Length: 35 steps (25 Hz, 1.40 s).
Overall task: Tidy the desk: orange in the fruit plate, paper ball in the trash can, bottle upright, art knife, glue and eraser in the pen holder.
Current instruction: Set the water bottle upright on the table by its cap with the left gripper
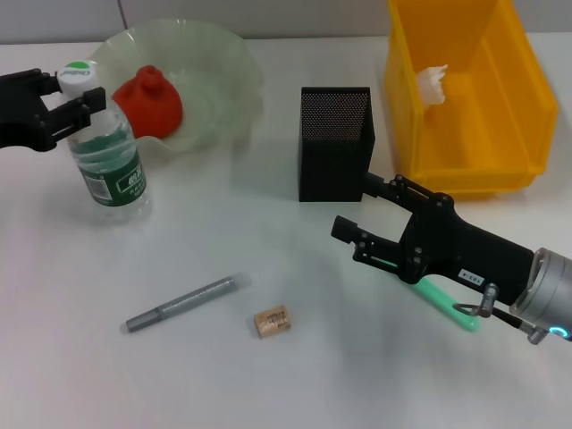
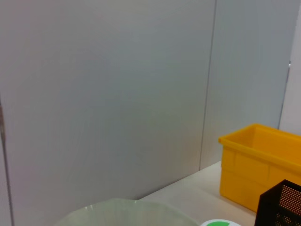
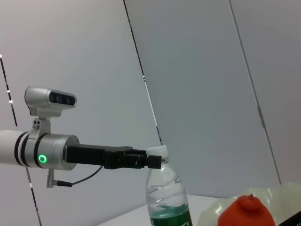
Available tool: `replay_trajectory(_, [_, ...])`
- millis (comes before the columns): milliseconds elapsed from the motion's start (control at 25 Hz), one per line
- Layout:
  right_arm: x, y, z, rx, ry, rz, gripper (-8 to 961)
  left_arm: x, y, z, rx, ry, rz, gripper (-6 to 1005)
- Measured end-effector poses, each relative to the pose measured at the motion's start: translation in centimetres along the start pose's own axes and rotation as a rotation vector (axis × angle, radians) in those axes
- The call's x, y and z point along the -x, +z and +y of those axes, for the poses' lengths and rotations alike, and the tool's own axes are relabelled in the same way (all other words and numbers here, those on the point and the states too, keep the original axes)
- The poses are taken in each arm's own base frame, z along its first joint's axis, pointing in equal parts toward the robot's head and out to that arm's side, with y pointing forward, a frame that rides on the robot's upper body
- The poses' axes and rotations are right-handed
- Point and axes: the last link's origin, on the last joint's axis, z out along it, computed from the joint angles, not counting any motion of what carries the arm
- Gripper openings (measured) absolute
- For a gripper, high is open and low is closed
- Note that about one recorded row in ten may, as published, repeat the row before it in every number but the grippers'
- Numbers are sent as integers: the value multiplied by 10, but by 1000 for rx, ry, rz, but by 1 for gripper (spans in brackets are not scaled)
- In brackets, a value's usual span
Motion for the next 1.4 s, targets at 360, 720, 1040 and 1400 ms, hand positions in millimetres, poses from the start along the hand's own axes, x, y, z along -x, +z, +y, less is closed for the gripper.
replay_trajectory(360, [0, 1, 0, 2, 0, 0, 739, 6, -2, -5, -23, -36, 38, 462])
replay_trajectory(720, [1, 1, 0, 3, 1, 0, 736, 10, -8, -7, -43, -47, 142, 468])
replay_trajectory(1040, [1, 1, 0, 3, 1, 0, 733, 12, -6, -6, -39, -49, 132, 473])
replay_trajectory(1400, [1, 1, 0, 3, 1, 0, 730, 18, 0, -6, -36, -45, 122, 479])
